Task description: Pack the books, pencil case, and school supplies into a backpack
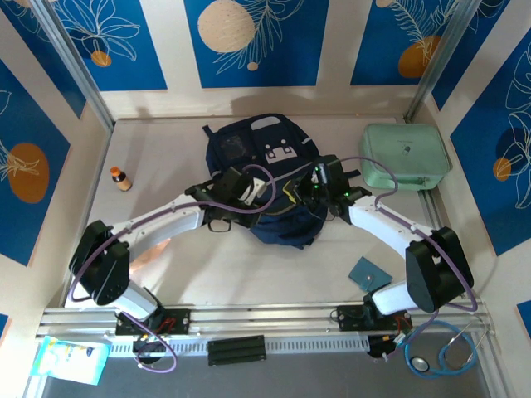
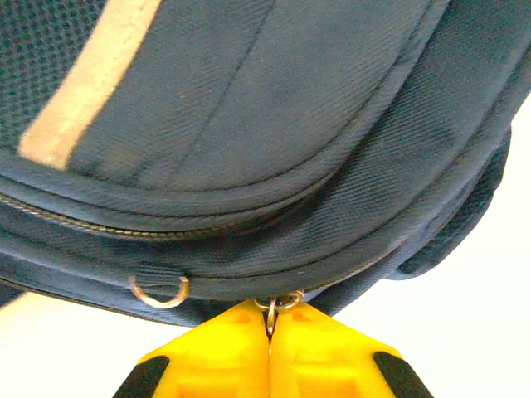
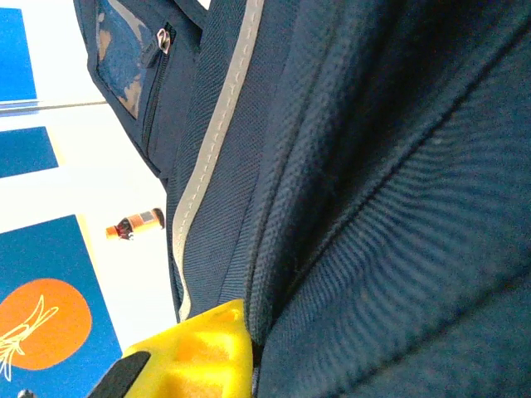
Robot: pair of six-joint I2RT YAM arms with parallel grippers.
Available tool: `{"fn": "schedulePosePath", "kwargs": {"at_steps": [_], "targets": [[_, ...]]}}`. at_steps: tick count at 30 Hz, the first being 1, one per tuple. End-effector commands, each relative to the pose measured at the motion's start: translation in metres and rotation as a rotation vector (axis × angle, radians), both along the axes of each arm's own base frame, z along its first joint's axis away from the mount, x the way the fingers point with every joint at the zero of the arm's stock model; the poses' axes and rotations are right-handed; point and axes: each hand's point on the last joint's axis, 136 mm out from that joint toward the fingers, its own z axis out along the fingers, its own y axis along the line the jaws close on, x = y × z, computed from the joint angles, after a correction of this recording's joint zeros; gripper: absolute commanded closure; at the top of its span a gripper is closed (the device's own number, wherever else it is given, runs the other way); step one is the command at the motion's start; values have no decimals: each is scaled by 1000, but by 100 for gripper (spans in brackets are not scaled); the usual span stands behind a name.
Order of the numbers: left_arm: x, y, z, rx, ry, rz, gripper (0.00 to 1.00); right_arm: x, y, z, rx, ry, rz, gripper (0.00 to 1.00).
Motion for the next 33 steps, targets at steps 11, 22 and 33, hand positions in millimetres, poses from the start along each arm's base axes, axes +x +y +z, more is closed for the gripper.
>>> {"fn": "schedulePosePath", "kwargs": {"at_steps": [11, 22, 33], "targets": [[63, 77, -8, 238, -144, 17, 100, 13, -28, 34, -41, -91, -2, 95], [131, 97, 2, 211, -214, 166, 96, 19, -4, 28, 5, -92, 56, 95], [121, 156, -2, 286, -123, 451, 69, 12, 29, 6, -16, -38, 152, 81]]}}
